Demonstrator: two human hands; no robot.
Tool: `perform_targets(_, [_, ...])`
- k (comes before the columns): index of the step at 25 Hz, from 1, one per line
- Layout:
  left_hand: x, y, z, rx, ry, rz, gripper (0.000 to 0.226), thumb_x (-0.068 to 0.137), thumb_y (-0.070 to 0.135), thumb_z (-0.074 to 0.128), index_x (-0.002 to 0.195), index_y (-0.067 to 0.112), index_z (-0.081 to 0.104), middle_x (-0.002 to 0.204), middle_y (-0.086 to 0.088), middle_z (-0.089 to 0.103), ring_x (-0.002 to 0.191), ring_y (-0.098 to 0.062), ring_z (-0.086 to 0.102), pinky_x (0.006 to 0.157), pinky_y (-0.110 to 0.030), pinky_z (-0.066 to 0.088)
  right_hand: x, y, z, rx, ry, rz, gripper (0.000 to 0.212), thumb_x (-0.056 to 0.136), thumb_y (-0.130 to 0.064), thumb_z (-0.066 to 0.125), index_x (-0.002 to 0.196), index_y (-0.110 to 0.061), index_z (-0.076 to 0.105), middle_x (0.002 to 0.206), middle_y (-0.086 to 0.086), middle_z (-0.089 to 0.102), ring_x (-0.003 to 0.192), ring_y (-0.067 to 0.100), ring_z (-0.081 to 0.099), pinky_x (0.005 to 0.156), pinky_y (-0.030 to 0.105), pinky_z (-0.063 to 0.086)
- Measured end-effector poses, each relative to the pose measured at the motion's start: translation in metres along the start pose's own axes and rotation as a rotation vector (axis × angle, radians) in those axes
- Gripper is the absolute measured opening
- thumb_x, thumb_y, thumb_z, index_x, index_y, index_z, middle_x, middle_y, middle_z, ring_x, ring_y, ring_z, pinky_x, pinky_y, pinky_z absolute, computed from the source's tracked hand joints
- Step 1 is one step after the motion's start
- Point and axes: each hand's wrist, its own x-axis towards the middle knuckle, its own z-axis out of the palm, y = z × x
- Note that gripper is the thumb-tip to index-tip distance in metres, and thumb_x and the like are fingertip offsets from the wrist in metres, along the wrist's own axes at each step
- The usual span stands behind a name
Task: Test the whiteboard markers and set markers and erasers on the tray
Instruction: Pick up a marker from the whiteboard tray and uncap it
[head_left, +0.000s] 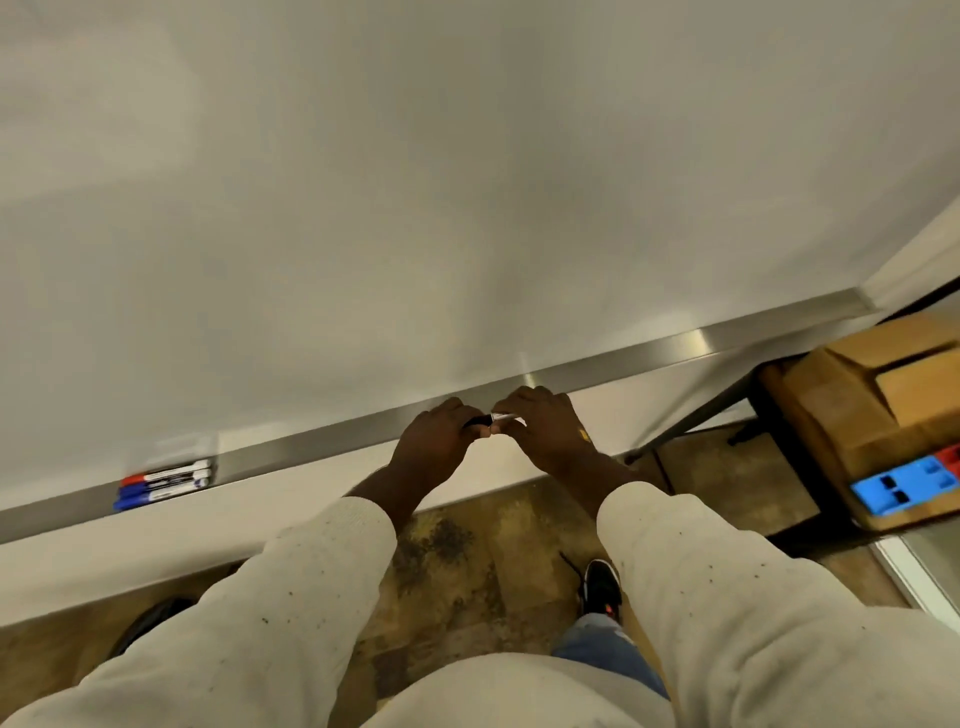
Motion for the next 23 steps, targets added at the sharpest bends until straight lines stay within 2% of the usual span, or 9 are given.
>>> perform_targets(5, [-0.083,-0.067,-0.051,-0.016,-0.024,0.028,0.025,0.098,0.039,0.048,0.107,0.026,0.067,0.096,0.004,0.059,0.082,-0.019,0.059,0.071,-0.034,0.049,-0.027,-0.106,0.053,0.009,0.052,0.027,0.041,0.087,-0.055,0.05,0.113,-0.031,0.071,0.106,-0.004,0.069,0.105,0.02,0.058,0.087,0.037,0.033])
perform_targets(7, [-0.115,-0.085,-0.074,-0.034,-0.033,0.06,0.029,0.097,0.043,0.045,0.107,0.026,0.067,0.094,0.004,0.059,0.083,-0.018,0.059,0.072,-0.033,0.048,-0.035,-0.146,0.065,0.006,0.079,0.039,0.04,0.084,-0.055,0.051,0.108,-0.032,0.073,0.102,-0.005,0.069,0.104,0.021,0.058,0.084,0.036,0.031])
perform_targets(10, [-0.14,-0.099,-0.099,-0.026,-0.006,0.068,0.026,0.098,0.037,0.049,0.106,0.022,0.069,0.091,0.003,0.06,0.084,-0.018,0.057,0.071,-0.031,0.044,-0.037,-0.186,0.071,-0.019,0.12,0.015,0.038,0.084,-0.055,0.046,0.1,-0.034,0.073,0.094,-0.007,0.068,0.096,0.021,0.059,0.08,0.035,0.031])
perform_targets(17, [-0.165,-0.108,-0.131,-0.002,0.082,-0.017,0.025,0.098,0.034,0.05,0.101,0.019,0.071,0.091,-0.002,0.064,0.082,-0.021,0.058,0.07,-0.033,0.044,-0.025,-0.227,0.074,-0.088,0.195,-0.06,0.03,0.082,-0.045,0.05,0.089,-0.029,0.074,0.085,-0.005,0.069,0.089,0.023,0.059,0.08,0.038,0.033])
perform_targets(20, [-0.166,-0.11,-0.139,0.025,0.108,-0.015,0.026,0.098,0.033,0.049,0.1,0.017,0.07,0.088,-0.002,0.061,0.079,-0.023,0.058,0.068,-0.038,0.048,-0.019,-0.237,0.072,-0.089,0.222,-0.04,0.022,0.082,-0.04,0.056,0.086,-0.028,0.073,0.081,-0.007,0.067,0.087,0.02,0.057,0.078,0.035,0.027])
perform_targets(23, [-0.165,-0.106,-0.146,0.042,0.166,-0.017,0.024,0.098,0.031,0.051,0.1,0.017,0.069,0.087,-0.002,0.06,0.078,-0.023,0.058,0.066,-0.037,0.046,-0.012,-0.241,0.064,-0.083,0.256,-0.047,0.019,0.08,-0.037,0.057,0.083,-0.027,0.073,0.077,-0.007,0.066,0.084,0.019,0.056,0.078,0.034,0.025])
